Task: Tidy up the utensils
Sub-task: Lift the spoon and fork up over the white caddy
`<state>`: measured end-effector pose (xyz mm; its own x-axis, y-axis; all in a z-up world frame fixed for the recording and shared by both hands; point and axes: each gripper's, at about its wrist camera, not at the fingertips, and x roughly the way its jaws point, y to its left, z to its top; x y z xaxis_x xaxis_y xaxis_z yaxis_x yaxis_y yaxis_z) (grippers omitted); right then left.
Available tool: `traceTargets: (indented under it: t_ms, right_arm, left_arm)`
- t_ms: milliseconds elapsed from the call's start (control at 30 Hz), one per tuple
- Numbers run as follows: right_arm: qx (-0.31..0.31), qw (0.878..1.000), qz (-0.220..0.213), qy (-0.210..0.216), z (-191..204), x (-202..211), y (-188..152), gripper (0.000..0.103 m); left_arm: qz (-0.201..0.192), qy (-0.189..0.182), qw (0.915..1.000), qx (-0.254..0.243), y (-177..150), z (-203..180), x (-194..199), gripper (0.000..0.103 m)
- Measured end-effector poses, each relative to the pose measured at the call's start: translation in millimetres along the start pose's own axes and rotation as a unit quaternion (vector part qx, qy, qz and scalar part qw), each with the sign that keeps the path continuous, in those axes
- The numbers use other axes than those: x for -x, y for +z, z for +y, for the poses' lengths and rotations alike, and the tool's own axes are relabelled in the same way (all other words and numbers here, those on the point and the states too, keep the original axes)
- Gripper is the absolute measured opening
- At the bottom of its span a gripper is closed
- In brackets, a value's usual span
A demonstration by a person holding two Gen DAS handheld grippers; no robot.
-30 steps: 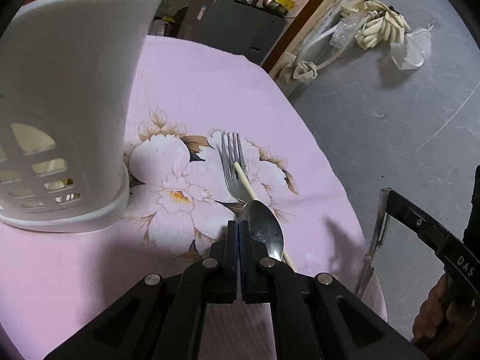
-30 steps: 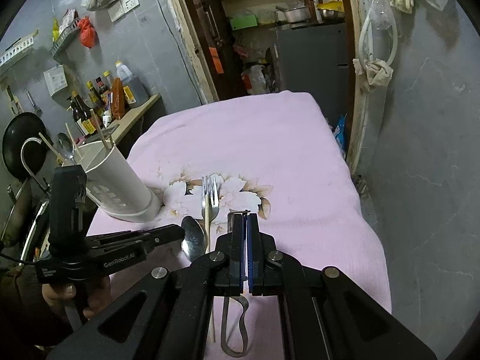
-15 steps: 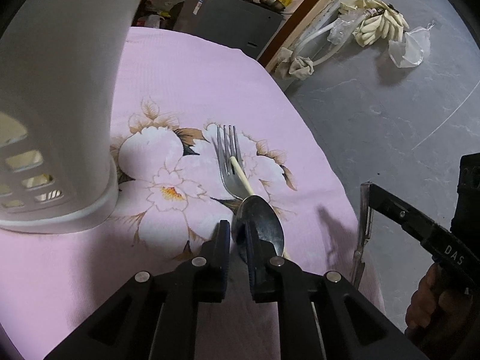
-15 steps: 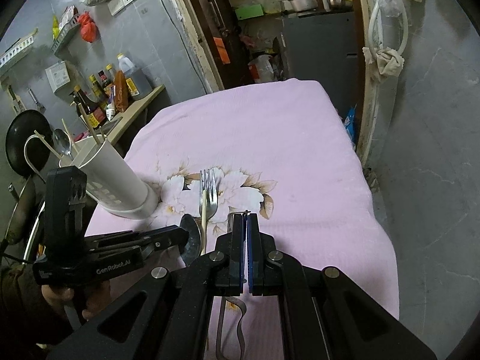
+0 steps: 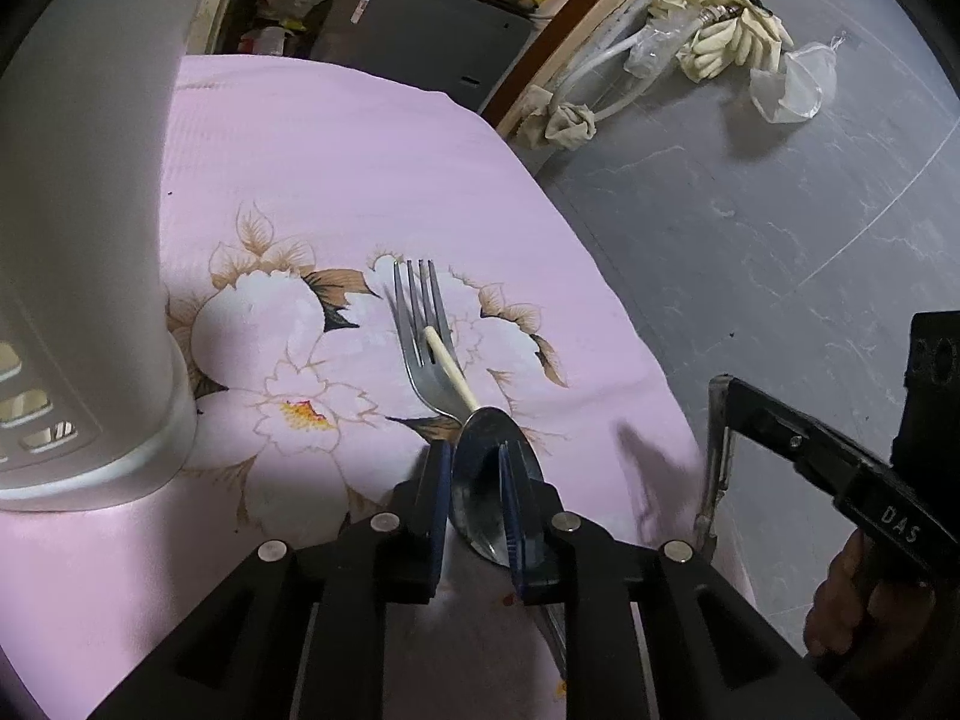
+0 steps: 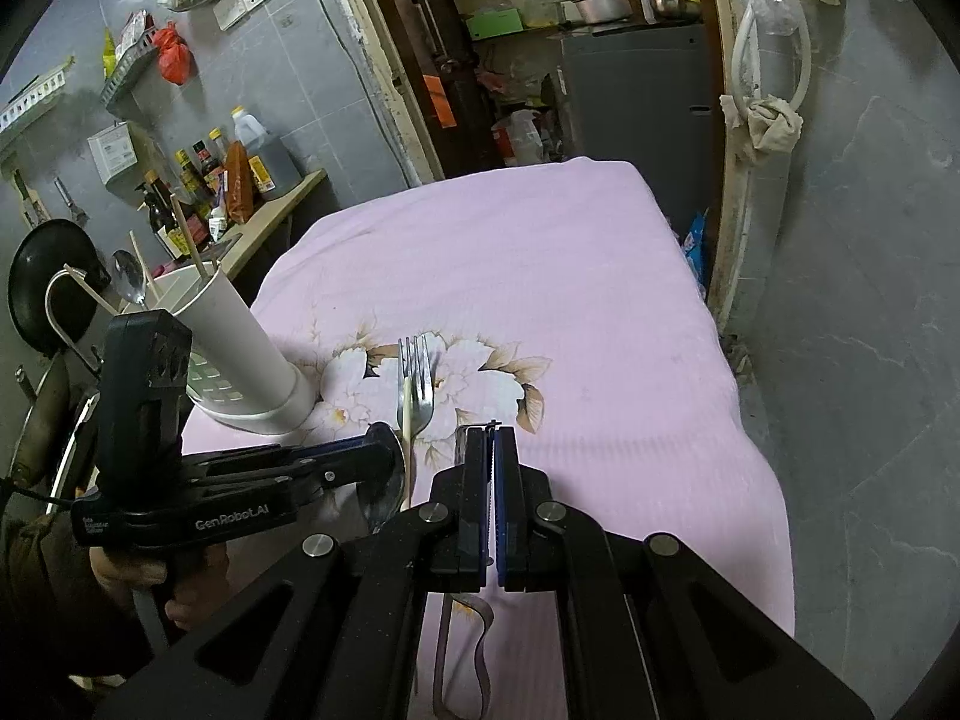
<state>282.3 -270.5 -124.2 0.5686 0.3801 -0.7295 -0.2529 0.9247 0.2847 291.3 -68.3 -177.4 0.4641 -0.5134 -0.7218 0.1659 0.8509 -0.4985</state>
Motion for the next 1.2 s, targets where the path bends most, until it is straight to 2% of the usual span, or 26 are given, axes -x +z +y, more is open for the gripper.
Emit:
traceTargets:
  t_ms: [300, 433, 600, 767, 1067, 1200]
  right_arm:
    - [-0.004, 1.0, -0.013, -0.004, 4, 14, -3, 0.002]
    - [-0.006, 0.999, -0.032, -0.011, 10, 27, -7, 0.002]
    - [0.002, 0.997, -0.073, -0.031, 24, 47, -10, 0.002]
    - [0.017, 0.992, -0.119, -0.039, 46, 72, -10, 0.002]
    - [0.031, 0.981, -0.189, -0.017, 95, 104, 15, 0.002]
    - [0.046, 0.97, -0.238, -0.002, 129, 116, 40, 0.002]
  left_arm:
    - [-0.012, 0.012, 0.9995, -0.027, -3, -14, 20, 0.003]
    - [-0.041, 0.032, 0.9981, -0.032, -8, -22, 45, 0.002]
    - [-0.092, 0.068, 0.9919, -0.055, -12, -36, 81, 0.002]
    - [-0.147, 0.096, 0.9814, -0.077, -13, -46, 123, 0.002]
    - [-0.236, 0.152, 0.9538, -0.107, 3, -46, 205, 0.002]
    - [-0.286, 0.189, 0.9323, -0.116, 14, -39, 244, 0.002]
